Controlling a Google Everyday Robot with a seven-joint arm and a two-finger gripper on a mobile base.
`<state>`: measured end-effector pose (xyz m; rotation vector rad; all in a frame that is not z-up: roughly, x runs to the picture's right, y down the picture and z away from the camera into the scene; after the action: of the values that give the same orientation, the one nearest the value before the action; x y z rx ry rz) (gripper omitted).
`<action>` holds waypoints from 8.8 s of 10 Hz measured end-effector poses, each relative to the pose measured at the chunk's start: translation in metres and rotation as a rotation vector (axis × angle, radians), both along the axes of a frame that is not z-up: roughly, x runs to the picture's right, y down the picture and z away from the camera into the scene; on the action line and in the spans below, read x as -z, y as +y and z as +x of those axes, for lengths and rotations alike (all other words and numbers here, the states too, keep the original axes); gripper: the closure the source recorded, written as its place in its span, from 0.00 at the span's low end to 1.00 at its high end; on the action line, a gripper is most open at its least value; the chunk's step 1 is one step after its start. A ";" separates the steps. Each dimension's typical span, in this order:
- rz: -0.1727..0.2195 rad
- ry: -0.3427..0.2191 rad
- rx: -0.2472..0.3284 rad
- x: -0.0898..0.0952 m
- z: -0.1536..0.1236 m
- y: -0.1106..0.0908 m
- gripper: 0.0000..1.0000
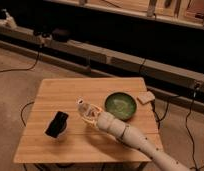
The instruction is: Stand the bottle upright
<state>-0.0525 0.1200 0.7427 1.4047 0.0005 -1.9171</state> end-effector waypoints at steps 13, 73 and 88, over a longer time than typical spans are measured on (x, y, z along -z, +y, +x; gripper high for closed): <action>-0.001 -0.001 0.000 0.000 0.000 0.000 1.00; 0.000 0.001 0.001 -0.025 0.000 0.022 1.00; -0.001 0.000 0.000 -0.025 0.000 0.022 0.77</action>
<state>-0.0526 0.1420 0.7681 1.4039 0.0000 -1.9175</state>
